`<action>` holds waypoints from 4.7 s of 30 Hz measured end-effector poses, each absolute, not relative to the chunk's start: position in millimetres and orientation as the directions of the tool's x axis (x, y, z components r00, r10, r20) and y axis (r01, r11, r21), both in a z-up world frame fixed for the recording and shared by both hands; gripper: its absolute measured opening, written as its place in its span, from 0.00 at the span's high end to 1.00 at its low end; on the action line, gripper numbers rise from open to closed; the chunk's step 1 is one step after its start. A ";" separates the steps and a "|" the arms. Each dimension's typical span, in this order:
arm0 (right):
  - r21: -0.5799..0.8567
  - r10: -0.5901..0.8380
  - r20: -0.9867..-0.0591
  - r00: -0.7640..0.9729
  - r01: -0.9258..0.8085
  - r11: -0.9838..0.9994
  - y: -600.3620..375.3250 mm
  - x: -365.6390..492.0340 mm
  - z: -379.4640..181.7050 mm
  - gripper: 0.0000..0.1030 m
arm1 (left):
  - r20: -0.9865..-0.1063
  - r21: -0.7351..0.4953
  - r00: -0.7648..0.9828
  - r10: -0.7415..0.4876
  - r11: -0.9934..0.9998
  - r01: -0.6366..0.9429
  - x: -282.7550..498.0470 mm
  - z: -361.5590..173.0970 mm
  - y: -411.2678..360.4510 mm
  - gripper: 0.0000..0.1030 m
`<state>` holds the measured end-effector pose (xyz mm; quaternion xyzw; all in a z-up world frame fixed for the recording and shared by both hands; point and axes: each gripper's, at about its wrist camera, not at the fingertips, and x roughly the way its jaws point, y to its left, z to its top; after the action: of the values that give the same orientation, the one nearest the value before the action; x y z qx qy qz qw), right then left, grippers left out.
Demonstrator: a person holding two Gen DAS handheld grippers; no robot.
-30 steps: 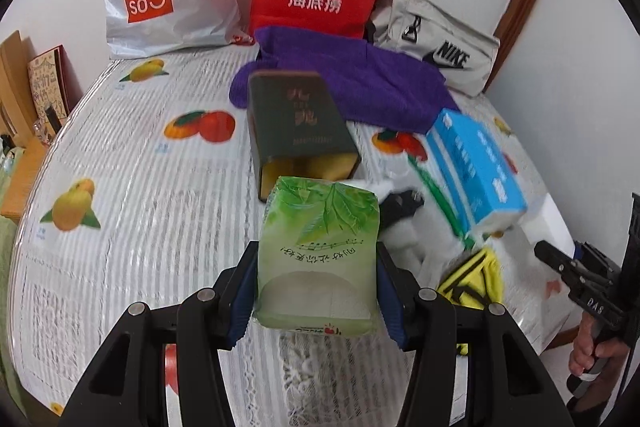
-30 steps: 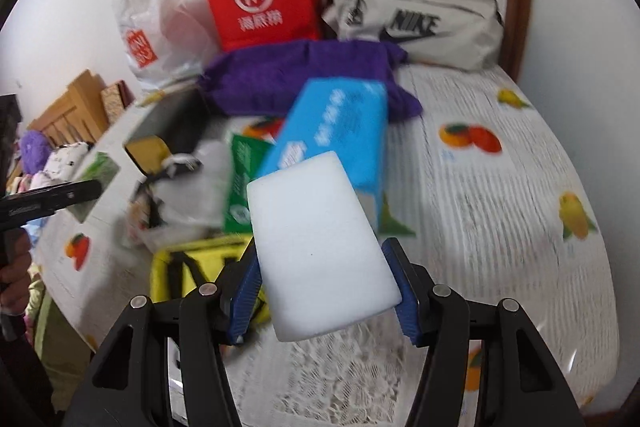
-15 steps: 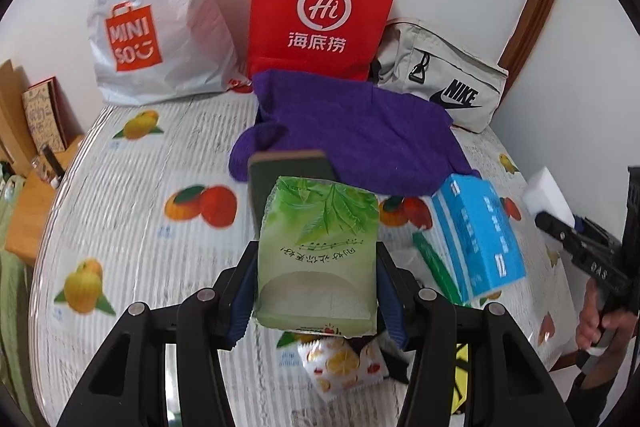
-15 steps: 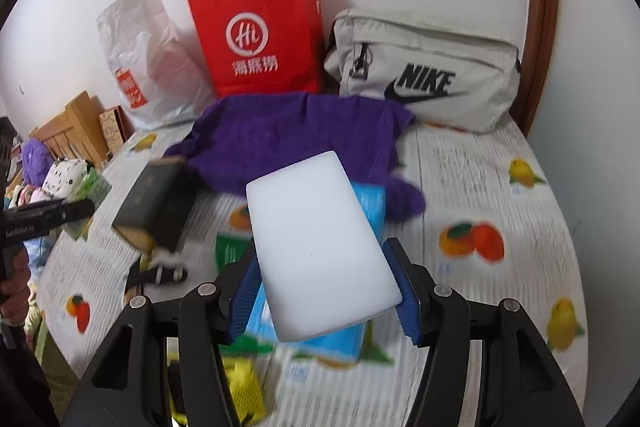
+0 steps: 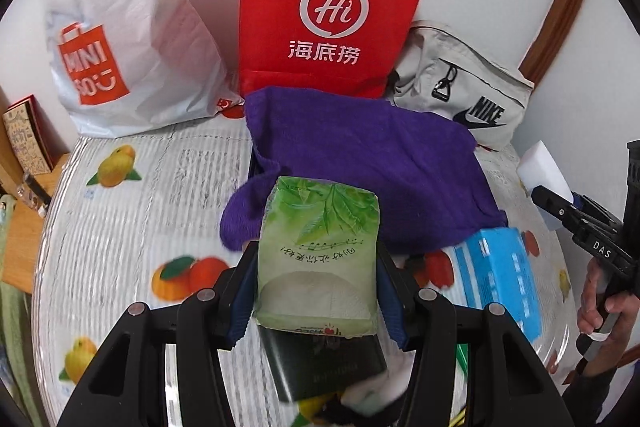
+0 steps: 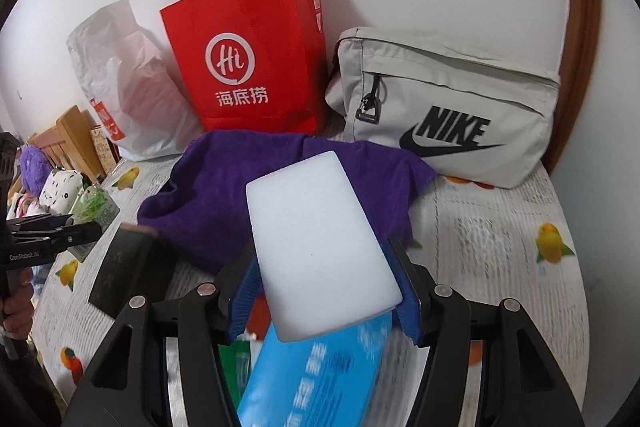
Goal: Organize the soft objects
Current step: 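Carry the green pack and white sponge toward the purple towel with both tools, then open the right tool to drop the sponge while the left tool releases the green pack, then grasp the yellow mesh bag with the right tool, then grasp the orange-print wipe packet with the left tool while the right tool lifts the yellow bag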
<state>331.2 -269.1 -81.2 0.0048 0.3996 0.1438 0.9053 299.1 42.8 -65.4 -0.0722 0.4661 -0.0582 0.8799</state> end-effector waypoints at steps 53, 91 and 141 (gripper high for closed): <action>0.065 0.223 -0.869 0.443 -0.343 0.937 -236.3 450.7 -155.5 0.26 | -0.815 -0.126 0.566 -0.126 0.991 0.038 451.4 -104.1 30.6 0.22; 0.168 0.331 -0.799 0.502 -0.342 0.925 -239.4 139.2 -141.6 0.26 | -0.836 -0.196 0.517 -0.184 0.980 0.033 148.9 -124.7 31.3 0.22; 0.170 0.277 -0.779 0.562 -0.235 0.957 -279.1 113.8 -189.5 0.76 | -0.808 -0.127 0.562 -0.176 0.984 0.125 117.0 -156.4 25.2 0.82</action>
<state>113.8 -279.1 -189.5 0.0235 0.4447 0.1450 0.8836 117.0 25.2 -156.4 -0.0277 0.4601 -0.0851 0.8833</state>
